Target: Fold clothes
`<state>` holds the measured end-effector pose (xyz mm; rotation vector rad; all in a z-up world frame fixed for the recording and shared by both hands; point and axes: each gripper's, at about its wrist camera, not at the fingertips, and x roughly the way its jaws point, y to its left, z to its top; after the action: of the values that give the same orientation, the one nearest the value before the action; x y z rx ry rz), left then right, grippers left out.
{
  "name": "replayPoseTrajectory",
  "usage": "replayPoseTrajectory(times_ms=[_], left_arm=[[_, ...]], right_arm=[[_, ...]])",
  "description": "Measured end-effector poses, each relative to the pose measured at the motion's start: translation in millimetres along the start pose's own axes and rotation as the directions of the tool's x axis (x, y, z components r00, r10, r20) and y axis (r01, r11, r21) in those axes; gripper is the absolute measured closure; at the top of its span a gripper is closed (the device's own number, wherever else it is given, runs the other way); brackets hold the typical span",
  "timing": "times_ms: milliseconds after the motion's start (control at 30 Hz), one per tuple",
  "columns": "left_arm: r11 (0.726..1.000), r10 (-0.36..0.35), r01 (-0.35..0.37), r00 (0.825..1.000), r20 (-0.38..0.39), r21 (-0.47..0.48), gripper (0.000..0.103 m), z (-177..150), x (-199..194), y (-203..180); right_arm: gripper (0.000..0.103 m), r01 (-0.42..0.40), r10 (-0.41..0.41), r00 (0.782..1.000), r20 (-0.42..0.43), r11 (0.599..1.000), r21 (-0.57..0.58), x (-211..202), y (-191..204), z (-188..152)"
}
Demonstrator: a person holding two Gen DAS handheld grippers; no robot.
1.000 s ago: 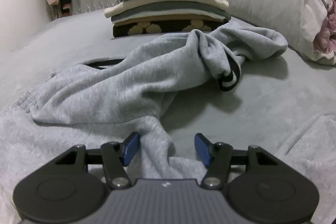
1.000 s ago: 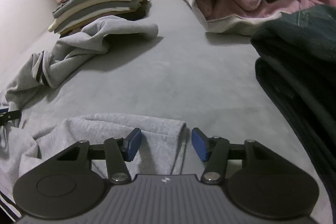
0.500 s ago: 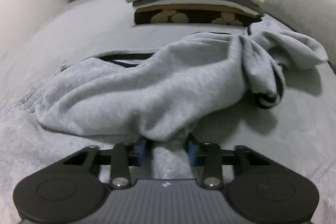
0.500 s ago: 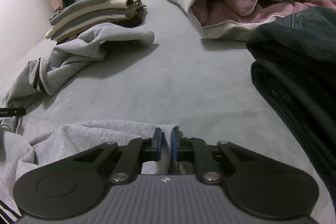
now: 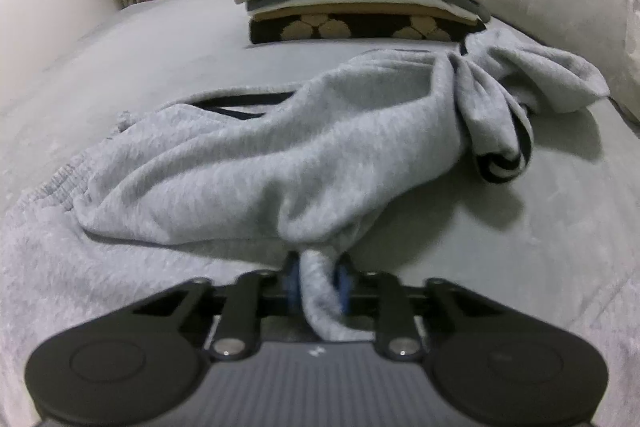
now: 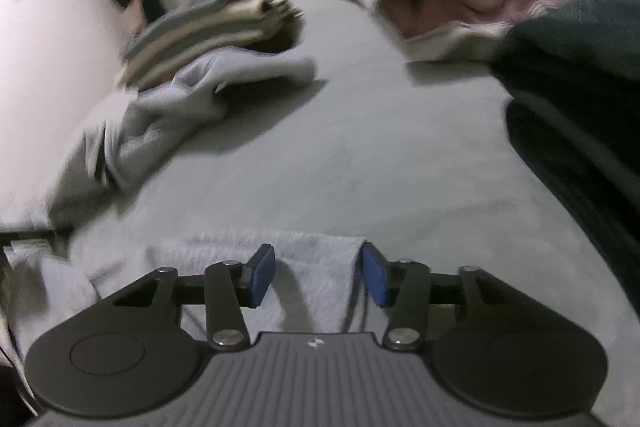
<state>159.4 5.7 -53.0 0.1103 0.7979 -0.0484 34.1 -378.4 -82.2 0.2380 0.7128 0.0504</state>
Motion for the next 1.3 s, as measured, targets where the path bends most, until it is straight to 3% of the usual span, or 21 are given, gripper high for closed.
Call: replayPoseTrajectory(times_ms=[67, 167, 333, 400, 567, 800, 900, 1033, 1200, 1300], left_arm=[[0.999, 0.01, -0.009, 0.999, 0.034, -0.04, 0.094, 4, -4, 3], [0.997, 0.045, -0.037, 0.991, 0.123, -0.069, 0.095, 11, -16, 5], [0.992, 0.089, -0.063, 0.964, 0.252, -0.111, 0.095, 31, -27, 7], [0.99, 0.104, -0.073, 0.958, 0.267, -0.123, 0.095, 42, -23, 6], [0.984, 0.143, -0.108, 0.95, 0.277, -0.139, 0.094, 56, -2, 2], [0.981, 0.182, -0.159, 0.95, 0.254, -0.107, 0.093, 58, 36, -5], [0.979, 0.198, -0.179, 0.947, 0.255, -0.094, 0.092, 53, 48, -6], [0.978, 0.207, -0.195, 0.948, 0.242, -0.072, 0.091, 47, 65, -8], [0.975, 0.224, -0.216, 0.947, 0.23, -0.059, 0.088, 46, 74, -10], [0.982, 0.188, -0.175, 0.956, 0.225, -0.076, 0.081, 46, 64, -4]], right_arm=[[0.093, 0.041, -0.041, 0.999, 0.012, 0.998, -0.054, -1, 9, 1], [0.095, 0.131, -0.123, 0.988, 0.092, 0.988, -0.085, -11, 12, 10], [0.095, 0.265, -0.253, 0.948, 0.195, 0.964, -0.036, -26, -1, 32], [0.096, 0.269, -0.262, 0.94, 0.22, 0.963, -0.001, -28, -9, 44], [0.096, 0.351, -0.322, 0.899, 0.297, 0.935, -0.051, -15, 0, 69], [0.097, 0.38, -0.353, 0.909, 0.223, 0.921, -0.089, 44, -5, 94], [0.098, 0.424, -0.399, 0.898, 0.187, 0.898, -0.119, 72, -6, 94], [0.097, 0.415, -0.401, 0.906, 0.133, 0.904, -0.104, 96, -14, 91], [0.094, 0.457, -0.438, 0.888, 0.142, 0.877, -0.148, 103, -5, 85], [0.086, 0.461, -0.445, 0.885, 0.139, 0.88, -0.119, 95, -5, 85]])
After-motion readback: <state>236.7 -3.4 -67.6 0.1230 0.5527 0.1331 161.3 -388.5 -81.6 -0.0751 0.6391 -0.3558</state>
